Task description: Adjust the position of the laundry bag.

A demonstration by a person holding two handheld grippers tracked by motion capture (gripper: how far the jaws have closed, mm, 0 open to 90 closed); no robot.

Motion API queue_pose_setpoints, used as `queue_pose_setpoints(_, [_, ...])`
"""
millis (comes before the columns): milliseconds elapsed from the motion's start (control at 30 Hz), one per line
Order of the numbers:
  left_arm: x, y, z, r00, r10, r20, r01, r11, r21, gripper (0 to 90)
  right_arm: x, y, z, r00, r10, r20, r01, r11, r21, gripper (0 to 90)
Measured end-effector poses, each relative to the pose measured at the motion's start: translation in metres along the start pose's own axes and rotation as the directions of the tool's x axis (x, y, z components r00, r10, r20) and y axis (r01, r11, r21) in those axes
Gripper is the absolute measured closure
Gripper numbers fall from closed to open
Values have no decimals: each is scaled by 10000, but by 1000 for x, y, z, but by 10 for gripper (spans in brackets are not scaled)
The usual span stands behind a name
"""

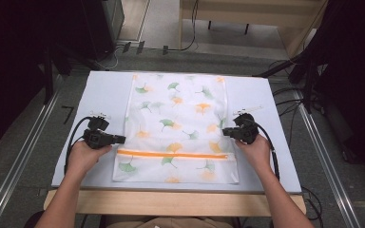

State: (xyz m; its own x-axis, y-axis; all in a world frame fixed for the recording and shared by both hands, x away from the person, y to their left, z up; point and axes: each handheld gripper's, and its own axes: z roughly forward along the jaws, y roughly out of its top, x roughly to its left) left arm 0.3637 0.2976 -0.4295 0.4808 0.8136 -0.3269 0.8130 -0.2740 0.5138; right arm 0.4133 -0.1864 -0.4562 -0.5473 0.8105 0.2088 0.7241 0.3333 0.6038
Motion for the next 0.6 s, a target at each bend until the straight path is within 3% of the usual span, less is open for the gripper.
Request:
queue_pose_setpoints(233, [-5, -1, -10, 9996, 280, 65, -276, 9984, -491, 571, -2, 0, -9, 10000, -71, -23, 69, 9984, -562, 665])
queue_pose_setpoints(467, [-19, 2, -12, 9975, 630, 319, -606, 9957, -703, 445, 2, 0, -20, 9995, -115, -296, 82, 9940, -1089, 584])
queue_pose_setpoints(600, [-29, 4, -10, 9946, 882, 550, -837, 9934, -779, 406, 5, -1, -22, 9993, -202, -327, 165, 9939, -1093, 569])
